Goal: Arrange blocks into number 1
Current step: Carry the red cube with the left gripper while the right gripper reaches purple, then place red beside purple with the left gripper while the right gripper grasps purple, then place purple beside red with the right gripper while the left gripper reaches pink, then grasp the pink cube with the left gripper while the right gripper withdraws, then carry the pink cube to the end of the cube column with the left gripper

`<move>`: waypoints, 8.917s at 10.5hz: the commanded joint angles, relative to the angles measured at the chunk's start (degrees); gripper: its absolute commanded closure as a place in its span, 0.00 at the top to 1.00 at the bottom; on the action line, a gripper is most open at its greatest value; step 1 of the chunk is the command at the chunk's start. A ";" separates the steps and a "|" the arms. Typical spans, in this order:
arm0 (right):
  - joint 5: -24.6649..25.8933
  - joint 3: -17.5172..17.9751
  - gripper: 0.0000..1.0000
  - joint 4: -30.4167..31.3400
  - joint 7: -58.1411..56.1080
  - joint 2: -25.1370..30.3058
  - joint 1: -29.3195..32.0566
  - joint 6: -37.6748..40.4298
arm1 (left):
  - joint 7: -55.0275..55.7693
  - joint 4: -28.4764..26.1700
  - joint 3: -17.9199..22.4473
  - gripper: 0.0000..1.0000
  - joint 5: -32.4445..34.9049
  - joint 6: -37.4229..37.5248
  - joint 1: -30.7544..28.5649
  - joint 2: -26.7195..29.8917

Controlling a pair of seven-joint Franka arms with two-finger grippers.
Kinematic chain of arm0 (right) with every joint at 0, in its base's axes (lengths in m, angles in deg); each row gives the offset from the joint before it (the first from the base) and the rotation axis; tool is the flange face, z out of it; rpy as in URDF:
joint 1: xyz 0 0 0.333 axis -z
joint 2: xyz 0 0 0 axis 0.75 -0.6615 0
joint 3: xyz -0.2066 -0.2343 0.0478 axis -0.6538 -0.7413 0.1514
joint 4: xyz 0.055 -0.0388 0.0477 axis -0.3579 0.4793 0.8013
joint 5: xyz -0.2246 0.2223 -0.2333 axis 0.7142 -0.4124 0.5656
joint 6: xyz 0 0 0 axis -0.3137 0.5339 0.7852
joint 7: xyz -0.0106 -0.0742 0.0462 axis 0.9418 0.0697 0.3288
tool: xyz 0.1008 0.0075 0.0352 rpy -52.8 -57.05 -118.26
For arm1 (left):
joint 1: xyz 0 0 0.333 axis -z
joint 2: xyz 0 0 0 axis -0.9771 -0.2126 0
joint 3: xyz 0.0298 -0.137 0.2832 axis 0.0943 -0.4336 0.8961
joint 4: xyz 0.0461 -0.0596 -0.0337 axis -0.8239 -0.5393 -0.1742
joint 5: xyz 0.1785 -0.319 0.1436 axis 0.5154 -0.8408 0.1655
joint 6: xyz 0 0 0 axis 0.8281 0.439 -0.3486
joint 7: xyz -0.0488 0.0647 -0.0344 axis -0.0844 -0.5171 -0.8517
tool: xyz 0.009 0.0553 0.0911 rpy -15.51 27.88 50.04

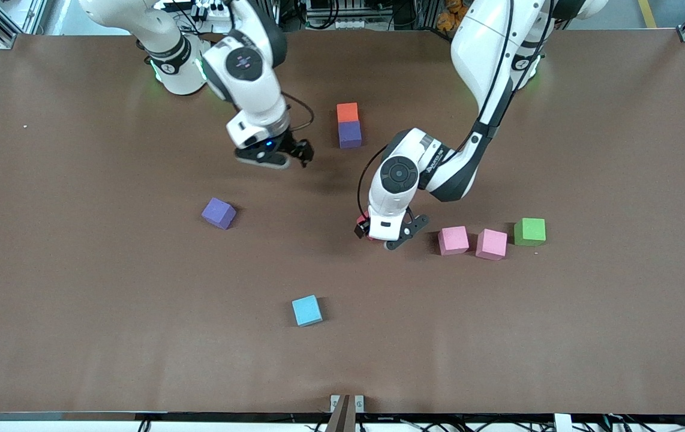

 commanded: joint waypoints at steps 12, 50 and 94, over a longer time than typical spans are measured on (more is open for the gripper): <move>2.31 -0.73 0.99 -5.33 -9.40 -11.56 20.56 -0.96 | -10.22 -7.04 -10.71 0.00 16.22 0.18 3.17 3.30; 2.93 -0.82 0.45 -1.02 -14.59 -3.83 9.21 -4.57 | 1.98 -12.95 -21.17 1.00 25.90 -4.84 -2.27 10.06; 2.59 -1.09 1.00 -46.80 -51.75 -0.66 32.74 50.35 | -42.50 -9.34 2.65 0.00 2.95 0.09 -7.22 8.23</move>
